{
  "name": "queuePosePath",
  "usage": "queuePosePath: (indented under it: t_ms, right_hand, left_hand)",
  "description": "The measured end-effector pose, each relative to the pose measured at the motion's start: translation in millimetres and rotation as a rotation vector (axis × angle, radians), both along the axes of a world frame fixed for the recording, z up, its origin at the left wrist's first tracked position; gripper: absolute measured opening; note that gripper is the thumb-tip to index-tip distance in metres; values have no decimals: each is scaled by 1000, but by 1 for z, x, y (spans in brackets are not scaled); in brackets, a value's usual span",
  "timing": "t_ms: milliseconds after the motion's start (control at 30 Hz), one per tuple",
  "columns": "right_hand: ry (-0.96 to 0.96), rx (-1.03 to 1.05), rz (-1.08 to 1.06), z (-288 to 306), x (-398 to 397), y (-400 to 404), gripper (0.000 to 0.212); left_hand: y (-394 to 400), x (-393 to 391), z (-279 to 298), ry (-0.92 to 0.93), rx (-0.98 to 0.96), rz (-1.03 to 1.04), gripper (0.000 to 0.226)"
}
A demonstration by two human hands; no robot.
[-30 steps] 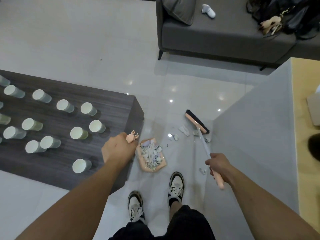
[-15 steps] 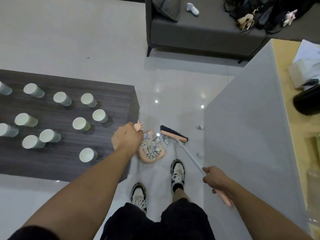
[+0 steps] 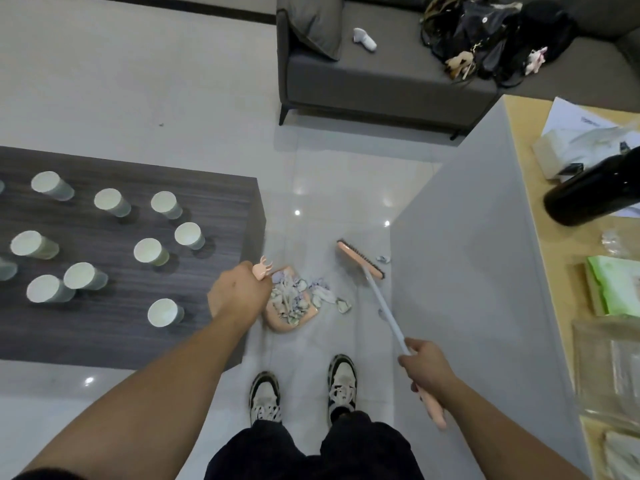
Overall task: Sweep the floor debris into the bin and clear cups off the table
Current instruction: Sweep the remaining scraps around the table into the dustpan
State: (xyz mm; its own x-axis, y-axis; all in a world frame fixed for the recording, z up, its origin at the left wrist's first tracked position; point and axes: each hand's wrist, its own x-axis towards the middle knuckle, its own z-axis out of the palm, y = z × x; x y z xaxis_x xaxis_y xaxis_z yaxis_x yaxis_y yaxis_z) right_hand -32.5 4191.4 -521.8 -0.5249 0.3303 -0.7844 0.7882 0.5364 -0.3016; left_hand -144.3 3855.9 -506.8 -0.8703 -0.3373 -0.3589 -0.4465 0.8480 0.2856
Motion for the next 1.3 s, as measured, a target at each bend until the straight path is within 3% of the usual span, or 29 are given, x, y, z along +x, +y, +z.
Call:
queuePosePath:
  t_ms: [133,300,467,567,800,967,1300]
  right_hand:
    - [33,79,50,-17,-48,32,55]
    - [-22,65,117,-43,-87,57,34]
    - [-92,-78,-27,-56,-76,59,26]
    - [-110,-133,-119,-49,-57,54,28]
    - [-114,-232,-233,-20,-11,33,54]
    - [-25,-242,-284,5,9,24,48]
    - [74,-106,-171,-17,-50,21,55]
  left_hand:
    - [17,6,-1,14,-45,5,32]
    - [40,-1,-1,3,-96,24,26]
    - [49,-13,0,12,-108,19,29]
    - [49,-15,0,12,-111,4,31]
    - [49,-16,4,2,-71,-40,24]
    - [40,-15,2,1,-78,-157,27]
    - [29,-23,-1,26,-113,-283,26]
